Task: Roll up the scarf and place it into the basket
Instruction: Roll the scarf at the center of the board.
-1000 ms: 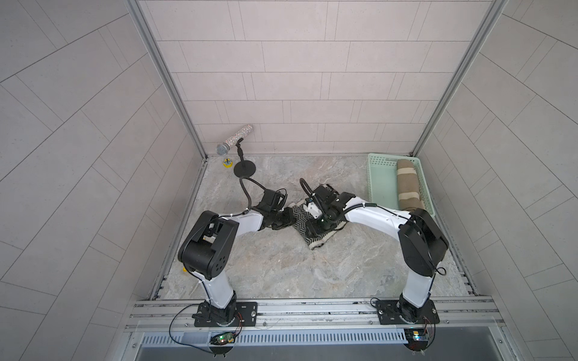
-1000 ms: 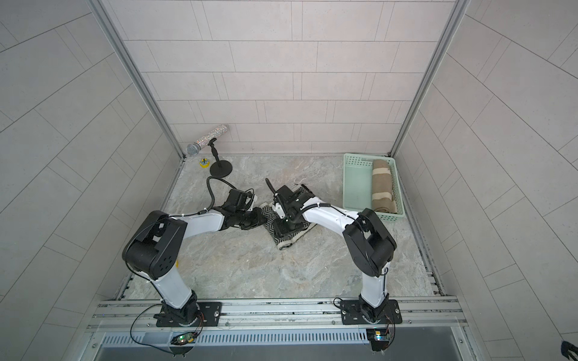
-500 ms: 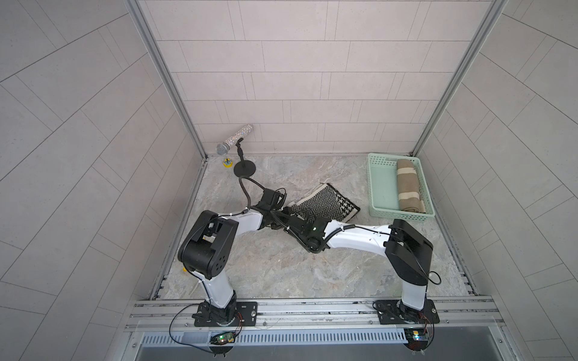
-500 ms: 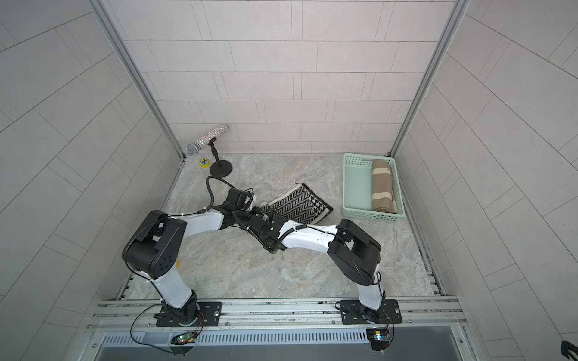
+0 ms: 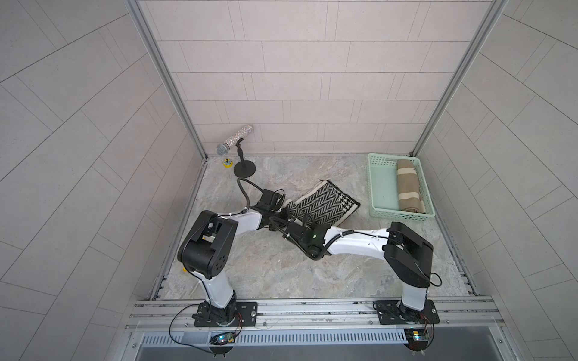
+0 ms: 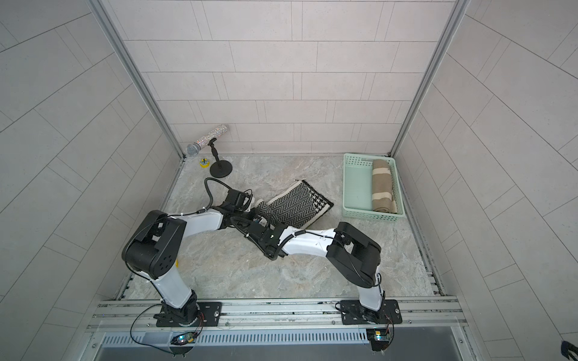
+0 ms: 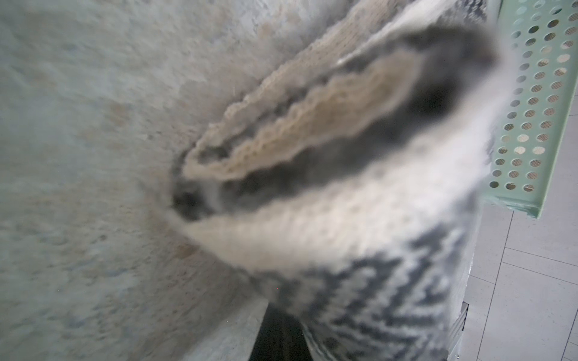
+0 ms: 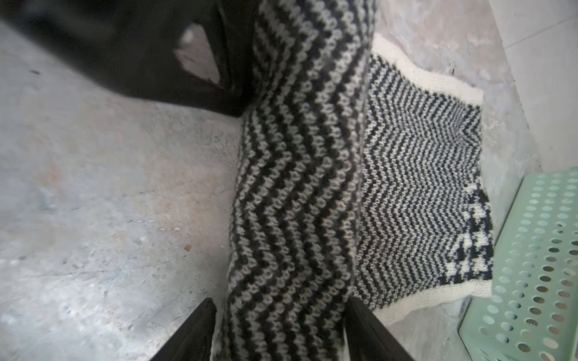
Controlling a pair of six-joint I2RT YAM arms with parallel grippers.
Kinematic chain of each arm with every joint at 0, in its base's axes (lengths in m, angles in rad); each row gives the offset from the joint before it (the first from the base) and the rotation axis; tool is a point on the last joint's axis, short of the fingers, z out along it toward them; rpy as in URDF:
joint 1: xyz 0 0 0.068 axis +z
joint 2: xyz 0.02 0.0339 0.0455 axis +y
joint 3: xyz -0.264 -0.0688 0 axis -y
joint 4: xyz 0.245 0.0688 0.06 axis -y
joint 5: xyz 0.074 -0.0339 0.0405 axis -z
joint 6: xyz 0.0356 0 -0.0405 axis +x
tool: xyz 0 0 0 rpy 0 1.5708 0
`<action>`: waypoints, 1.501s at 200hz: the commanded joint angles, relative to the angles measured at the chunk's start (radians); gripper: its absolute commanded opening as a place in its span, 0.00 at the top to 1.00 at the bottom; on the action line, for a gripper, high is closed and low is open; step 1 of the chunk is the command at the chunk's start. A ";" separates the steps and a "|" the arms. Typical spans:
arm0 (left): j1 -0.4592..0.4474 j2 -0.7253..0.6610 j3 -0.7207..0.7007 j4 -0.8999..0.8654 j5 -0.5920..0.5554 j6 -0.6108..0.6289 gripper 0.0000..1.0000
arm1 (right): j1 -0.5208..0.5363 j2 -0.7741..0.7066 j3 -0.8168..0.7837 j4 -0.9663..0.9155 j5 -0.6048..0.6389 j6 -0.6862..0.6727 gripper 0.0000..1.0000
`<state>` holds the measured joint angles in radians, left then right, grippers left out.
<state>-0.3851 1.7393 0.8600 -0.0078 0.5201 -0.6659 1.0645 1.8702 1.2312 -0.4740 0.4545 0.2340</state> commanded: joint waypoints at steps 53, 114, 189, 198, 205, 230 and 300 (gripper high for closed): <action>-0.008 -0.036 0.022 0.031 0.022 -0.034 0.93 | -0.083 0.067 -0.013 0.060 -0.147 -0.020 0.40; 0.010 -0.112 -0.038 0.019 0.020 -0.054 0.84 | -0.237 0.104 -0.034 0.074 -0.491 0.043 0.84; 0.051 -0.369 -0.203 0.024 -0.016 -0.110 0.31 | -0.320 0.040 -0.092 0.166 -0.996 0.206 1.00; 0.050 -0.376 -0.214 0.034 -0.030 -0.109 0.29 | -0.321 0.030 -0.101 0.179 -1.036 0.229 1.00; 0.050 -0.371 -0.216 0.038 -0.040 -0.103 0.28 | -0.321 0.023 -0.111 0.192 -1.067 0.247 1.00; 0.052 -0.312 -0.206 0.064 -0.051 -0.074 0.29 | -0.322 -0.008 -0.161 0.236 -1.133 0.294 1.00; 0.050 -0.126 -0.171 0.110 -0.078 -0.064 0.60 | -0.337 -0.041 -0.201 0.250 -1.177 0.332 1.00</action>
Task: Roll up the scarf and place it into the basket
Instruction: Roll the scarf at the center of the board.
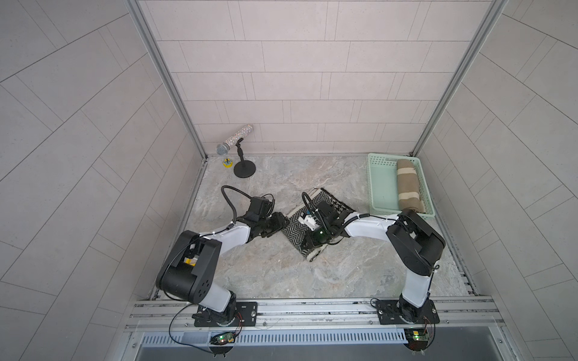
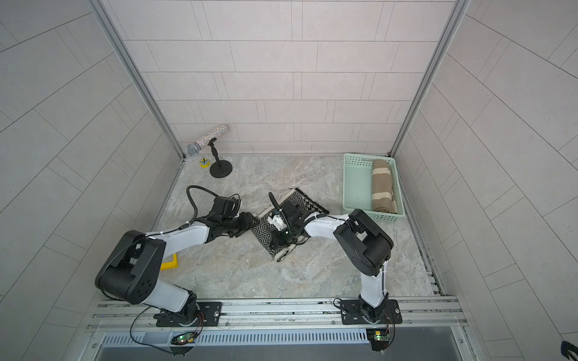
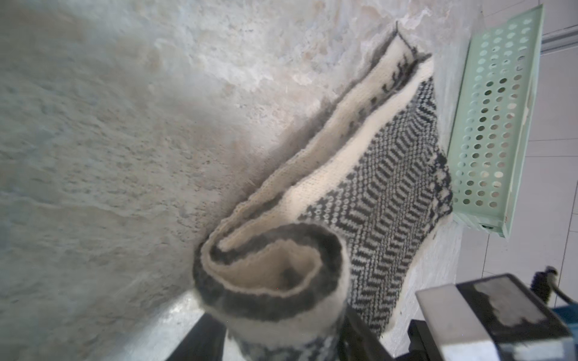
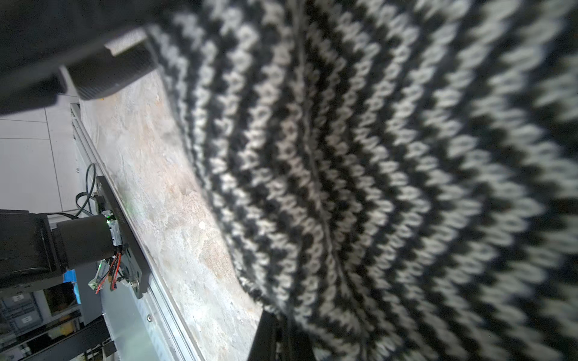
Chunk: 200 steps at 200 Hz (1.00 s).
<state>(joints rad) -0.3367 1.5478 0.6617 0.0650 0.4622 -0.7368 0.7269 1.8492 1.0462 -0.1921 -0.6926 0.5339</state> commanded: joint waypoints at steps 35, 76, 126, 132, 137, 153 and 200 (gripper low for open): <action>0.001 0.107 0.080 -0.043 -0.059 0.033 0.97 | 0.002 -0.072 -0.013 -0.082 0.028 0.011 0.87; 0.001 0.068 0.162 -0.290 -0.120 0.093 1.00 | 0.094 -0.235 0.032 -0.328 0.485 -0.104 0.60; 0.001 0.040 0.270 -0.570 -0.205 0.183 1.00 | 0.437 -0.267 0.091 -0.411 1.121 -0.233 0.46; 0.001 0.041 0.279 -0.594 -0.219 0.193 1.00 | 0.473 -0.251 0.100 -0.408 1.171 -0.242 0.44; 0.001 0.044 0.287 -0.616 -0.227 0.201 1.00 | 0.503 -0.240 0.106 -0.403 1.203 -0.249 0.43; 0.001 0.053 0.311 -0.664 -0.235 0.221 1.00 | 0.582 -0.193 0.125 -0.371 1.287 -0.258 0.37; 0.001 0.073 0.339 -0.701 -0.219 0.234 1.00 | 0.653 -0.012 0.208 -0.304 1.313 -0.276 0.27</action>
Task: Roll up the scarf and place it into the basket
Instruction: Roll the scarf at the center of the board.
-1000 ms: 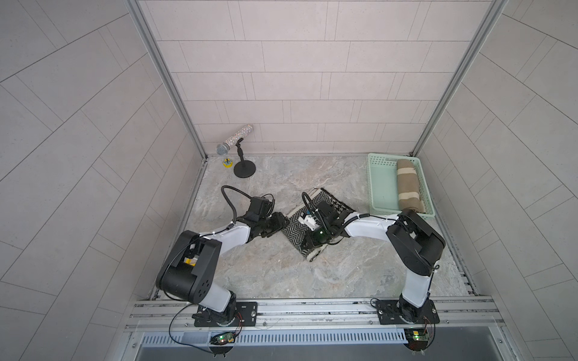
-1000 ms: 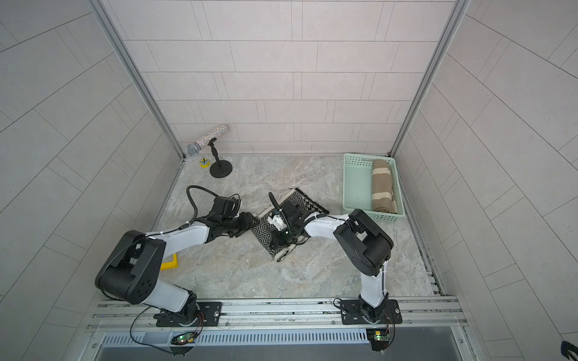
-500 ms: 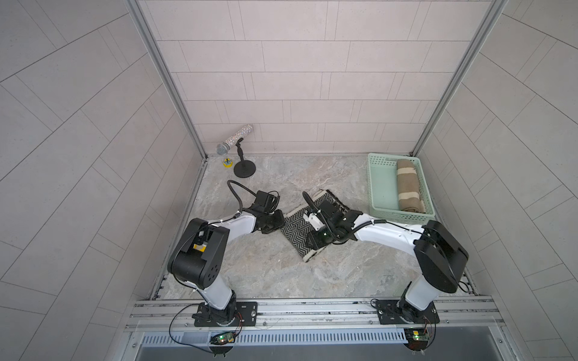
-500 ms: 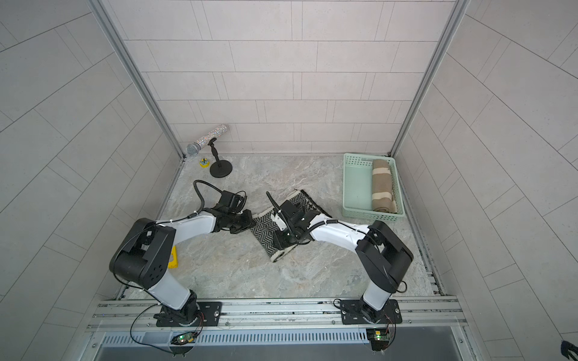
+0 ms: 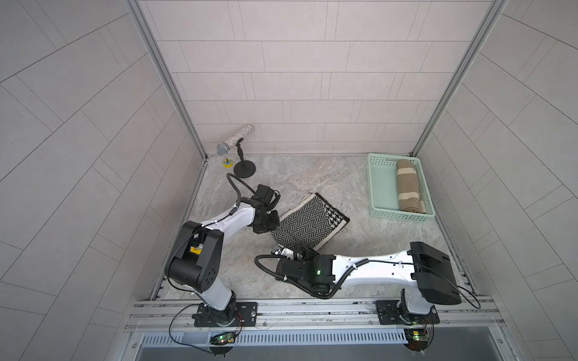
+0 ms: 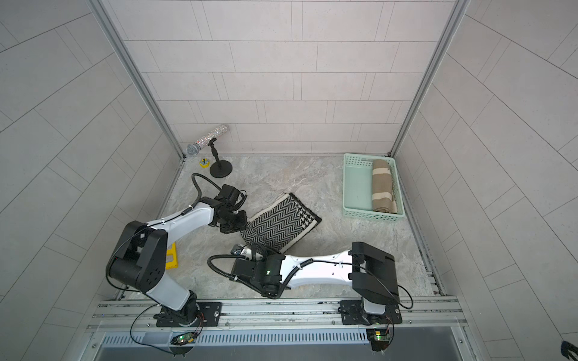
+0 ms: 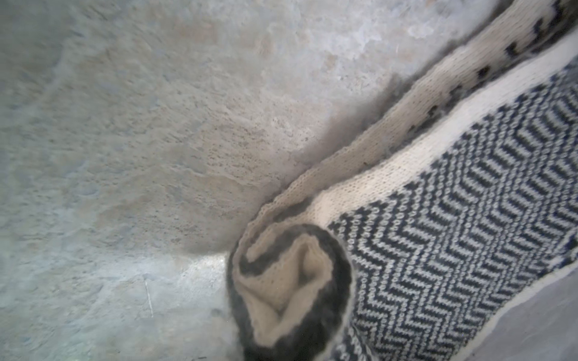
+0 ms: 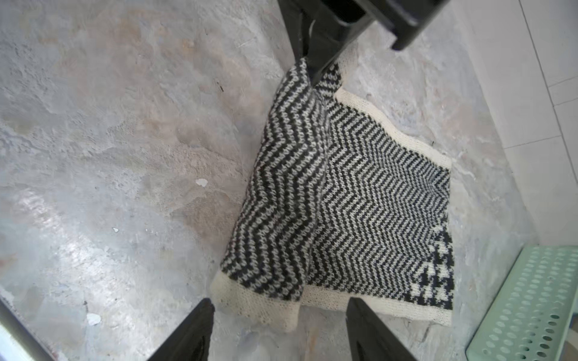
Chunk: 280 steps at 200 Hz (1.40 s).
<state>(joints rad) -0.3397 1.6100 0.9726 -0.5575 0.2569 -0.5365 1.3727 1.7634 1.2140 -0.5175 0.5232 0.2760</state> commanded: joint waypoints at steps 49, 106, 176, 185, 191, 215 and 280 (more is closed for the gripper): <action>0.004 0.030 0.045 -0.101 0.018 0.053 1.00 | 0.025 0.228 0.095 0.057 0.129 -0.039 0.23; 0.005 0.012 0.064 -0.146 0.049 0.081 1.00 | -0.052 0.295 0.069 0.071 0.122 -0.014 0.50; 0.049 -0.109 0.100 -0.176 0.092 0.072 0.36 | -0.198 0.144 -0.002 0.088 -0.294 0.082 1.00; 0.067 -0.142 0.103 -0.175 0.088 0.063 0.32 | -0.228 0.114 -0.018 0.092 -0.391 0.107 1.00; 0.079 -0.167 0.103 -0.172 0.082 0.059 0.31 | -0.249 0.095 -0.028 0.095 -0.456 0.120 1.00; 0.117 -0.260 0.086 -0.157 0.068 0.047 0.29 | -0.344 0.036 -0.056 0.103 -0.722 0.174 1.00; 0.091 -0.376 -0.092 0.071 0.282 0.022 0.56 | -0.587 0.069 -0.097 0.223 -1.355 0.387 1.00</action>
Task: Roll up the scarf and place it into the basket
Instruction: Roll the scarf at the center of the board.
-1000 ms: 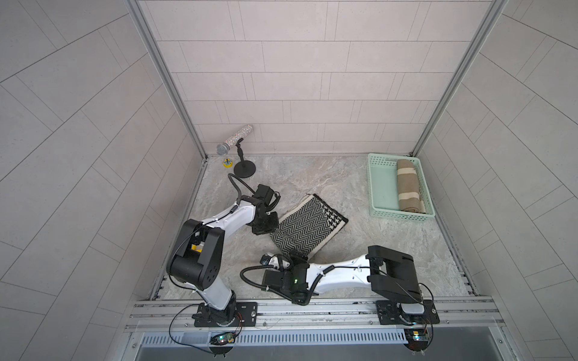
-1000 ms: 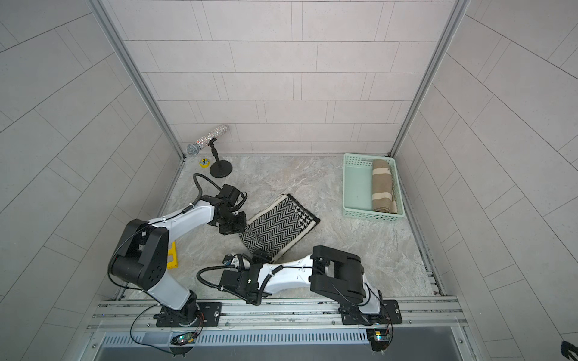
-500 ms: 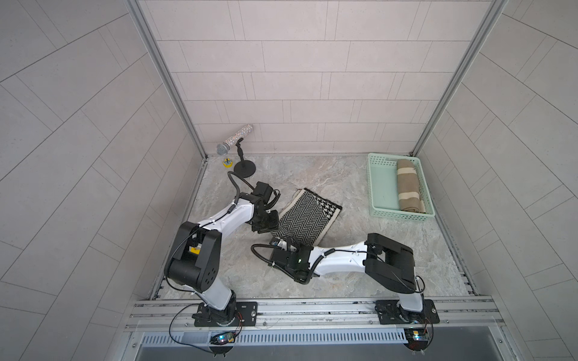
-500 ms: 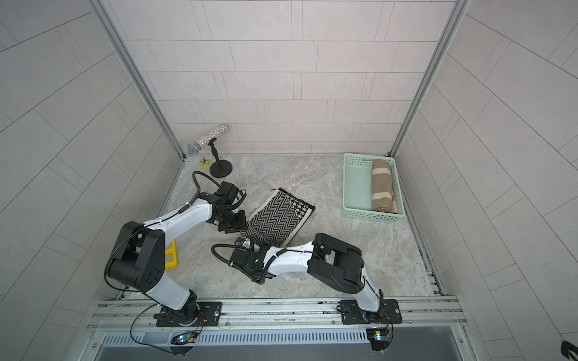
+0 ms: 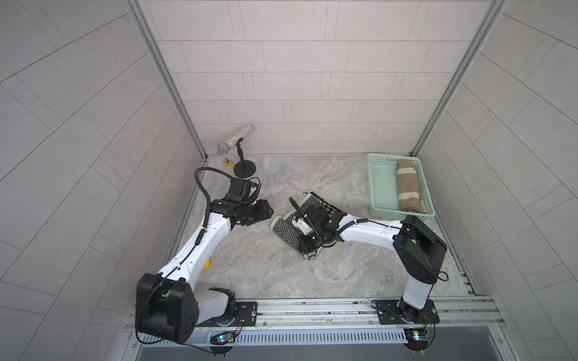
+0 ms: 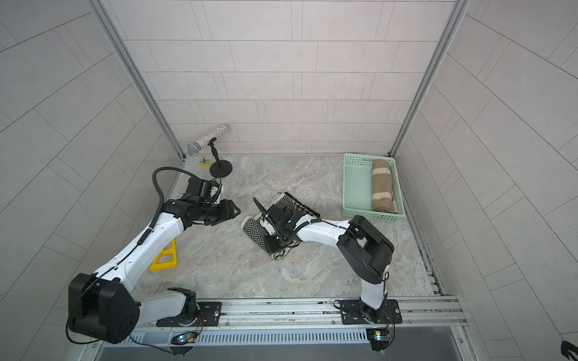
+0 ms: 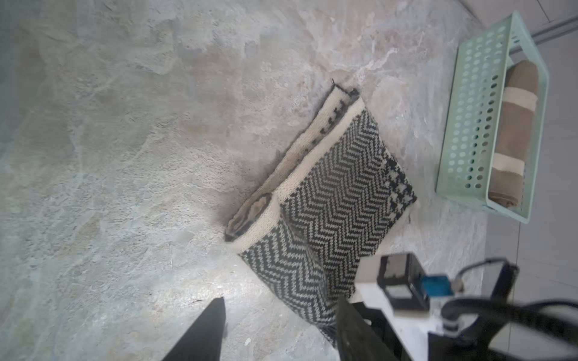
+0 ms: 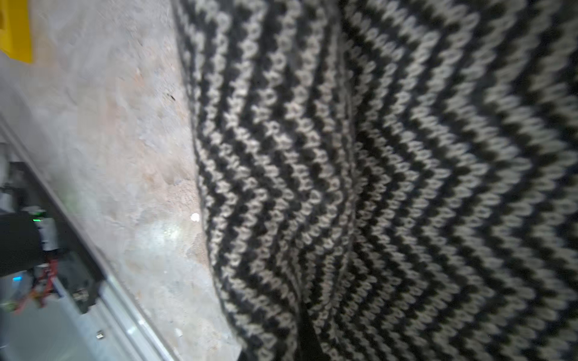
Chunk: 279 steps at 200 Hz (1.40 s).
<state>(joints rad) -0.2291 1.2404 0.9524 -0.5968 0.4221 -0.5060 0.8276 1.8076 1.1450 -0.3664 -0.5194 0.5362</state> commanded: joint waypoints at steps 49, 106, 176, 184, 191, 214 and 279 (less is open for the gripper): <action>-0.121 0.057 -0.146 0.334 0.194 -0.063 0.71 | -0.119 0.049 -0.057 0.171 -0.455 0.217 1.00; -0.152 0.216 -0.198 0.559 0.198 -0.108 0.80 | -0.197 0.101 -0.183 0.486 -0.550 0.432 1.00; -0.152 0.512 -0.195 0.680 0.143 -0.106 0.98 | -0.219 0.132 -0.271 0.638 -0.472 0.499 0.81; -0.152 0.527 -0.195 0.673 0.142 -0.104 0.99 | -0.217 0.103 -0.251 0.517 -0.428 0.414 0.76; -0.153 0.534 -0.191 0.661 0.138 -0.097 1.00 | -0.216 0.072 -0.227 0.391 -0.373 0.330 0.71; -0.153 0.542 -0.178 0.601 0.126 -0.066 1.00 | -0.190 -0.045 -0.144 0.056 -0.144 0.116 0.56; -0.153 0.532 -0.184 0.578 0.141 -0.064 1.00 | 0.129 -0.238 0.002 -0.318 0.660 -0.127 0.46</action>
<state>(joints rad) -0.3782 1.7424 0.7902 0.0849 0.6117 -0.5907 0.8257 1.5860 1.1118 -0.4843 -0.2569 0.5457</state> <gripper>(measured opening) 0.044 0.539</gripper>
